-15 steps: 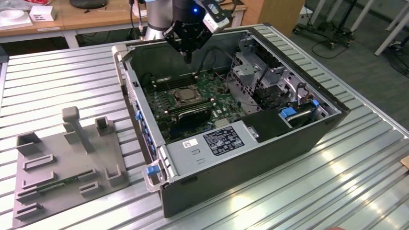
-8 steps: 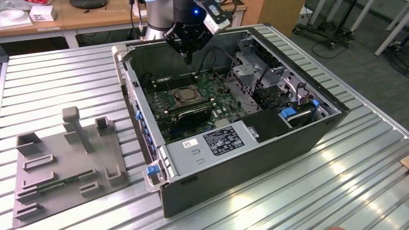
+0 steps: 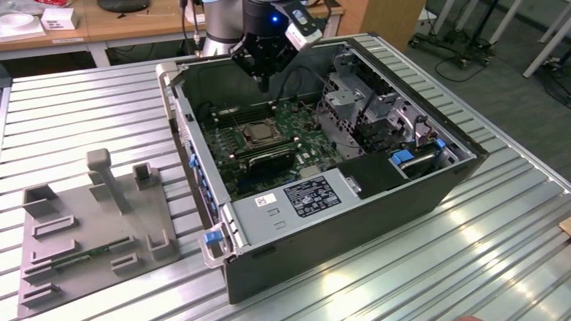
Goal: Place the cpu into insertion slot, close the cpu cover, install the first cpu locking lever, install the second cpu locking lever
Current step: 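Close the cpu cover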
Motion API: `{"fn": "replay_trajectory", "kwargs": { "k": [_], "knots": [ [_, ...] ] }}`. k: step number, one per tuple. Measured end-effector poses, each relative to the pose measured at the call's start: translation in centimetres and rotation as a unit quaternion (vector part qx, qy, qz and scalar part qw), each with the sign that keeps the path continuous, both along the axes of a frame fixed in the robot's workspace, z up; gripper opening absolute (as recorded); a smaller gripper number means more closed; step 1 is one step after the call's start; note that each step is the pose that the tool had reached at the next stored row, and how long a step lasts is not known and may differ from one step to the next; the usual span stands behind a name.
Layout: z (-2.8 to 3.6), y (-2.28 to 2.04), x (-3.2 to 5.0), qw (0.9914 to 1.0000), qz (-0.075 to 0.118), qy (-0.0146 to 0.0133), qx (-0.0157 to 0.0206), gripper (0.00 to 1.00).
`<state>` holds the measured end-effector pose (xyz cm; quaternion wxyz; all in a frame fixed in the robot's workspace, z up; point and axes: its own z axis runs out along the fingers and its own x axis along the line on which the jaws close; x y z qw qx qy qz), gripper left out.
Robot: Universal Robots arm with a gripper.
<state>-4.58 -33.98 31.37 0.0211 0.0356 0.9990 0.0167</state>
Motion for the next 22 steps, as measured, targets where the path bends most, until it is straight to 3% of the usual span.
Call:
{"fn": "replay_trajectory", "kwargs": {
  "k": [3,10,17,20,22],
  "knots": [
    [-0.41,0.0,0.0,1.0,0.0,0.0,0.0,0.1],
    [-0.43,0.0,0.0,1.0,0.0,0.0001,-0.0001,0.1],
    [-1.53,0.0,0.0,1.0,0.0,0.0,0.0,0.1],
    [-1.55,-0.01,0.0,1.0,0.0,0.0001,-0.0002,0.1],
    [-1.58,-0.01,-0.35,1.0,0.0,-0.002,0.0012,0.1]
  ]
}}
